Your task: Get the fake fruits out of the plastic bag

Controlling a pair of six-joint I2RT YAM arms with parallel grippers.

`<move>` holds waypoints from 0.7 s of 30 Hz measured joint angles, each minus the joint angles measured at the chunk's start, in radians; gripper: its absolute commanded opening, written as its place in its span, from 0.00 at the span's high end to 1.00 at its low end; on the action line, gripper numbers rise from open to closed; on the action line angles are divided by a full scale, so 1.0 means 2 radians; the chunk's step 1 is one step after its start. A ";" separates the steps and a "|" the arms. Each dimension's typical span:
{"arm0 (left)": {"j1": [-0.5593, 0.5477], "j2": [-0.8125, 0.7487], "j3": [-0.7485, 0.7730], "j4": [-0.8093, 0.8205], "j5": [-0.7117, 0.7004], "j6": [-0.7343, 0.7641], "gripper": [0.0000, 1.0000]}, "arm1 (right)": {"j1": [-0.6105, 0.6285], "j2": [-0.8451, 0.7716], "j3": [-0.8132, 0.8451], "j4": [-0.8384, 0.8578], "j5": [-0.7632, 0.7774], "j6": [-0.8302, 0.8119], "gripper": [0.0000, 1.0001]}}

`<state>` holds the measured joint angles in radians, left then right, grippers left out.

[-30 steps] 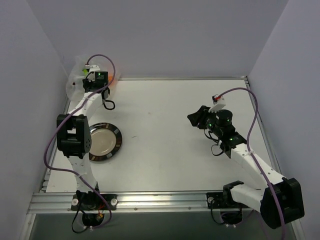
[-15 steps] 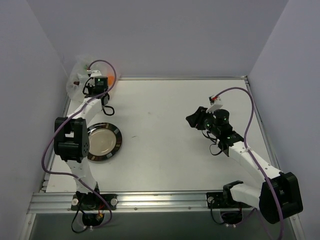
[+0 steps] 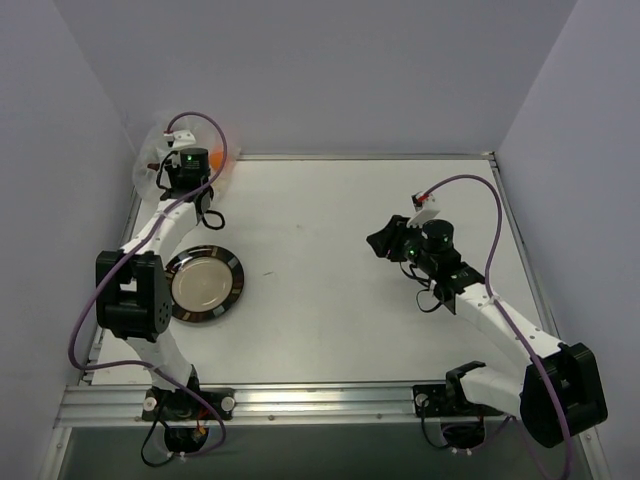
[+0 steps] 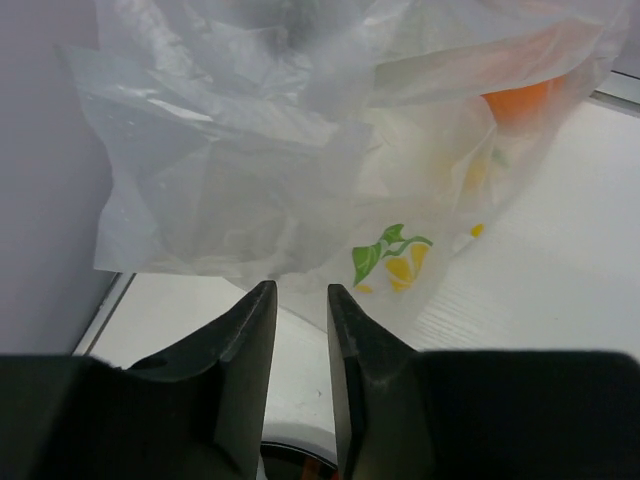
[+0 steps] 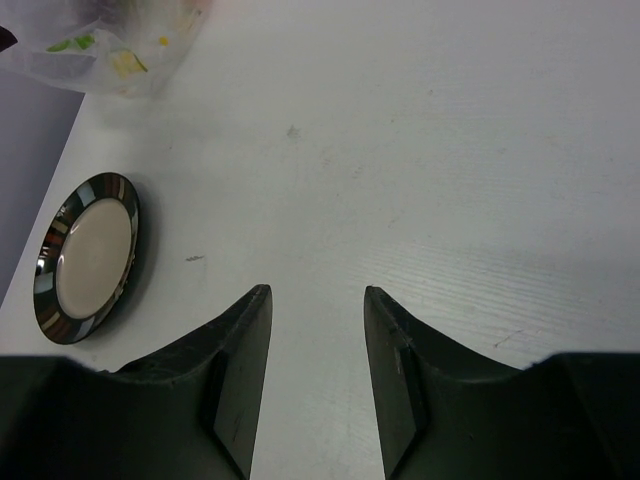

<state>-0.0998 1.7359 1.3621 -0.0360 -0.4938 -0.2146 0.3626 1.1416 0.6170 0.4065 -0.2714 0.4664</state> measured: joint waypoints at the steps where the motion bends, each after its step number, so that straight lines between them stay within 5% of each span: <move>1: 0.003 0.002 0.000 -0.002 -0.001 0.000 0.70 | 0.000 -0.001 0.000 -0.001 0.001 0.000 0.62; 13: 0.015 0.070 0.068 -0.044 0.015 0.001 0.51 | 0.003 -0.007 0.003 -0.004 0.002 -0.004 0.62; 18: 0.019 0.077 0.077 -0.044 0.021 0.001 0.53 | 0.008 -0.002 0.003 0.000 -0.006 -0.003 0.62; 21: 0.022 0.079 0.077 -0.041 0.020 0.001 0.63 | 0.009 0.006 0.003 0.002 -0.011 -0.003 0.62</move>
<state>-0.0566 1.8938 1.5162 -0.1188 -0.4534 -0.2123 0.3813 1.1534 0.6228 0.4095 -0.2943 0.4599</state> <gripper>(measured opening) 0.446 0.381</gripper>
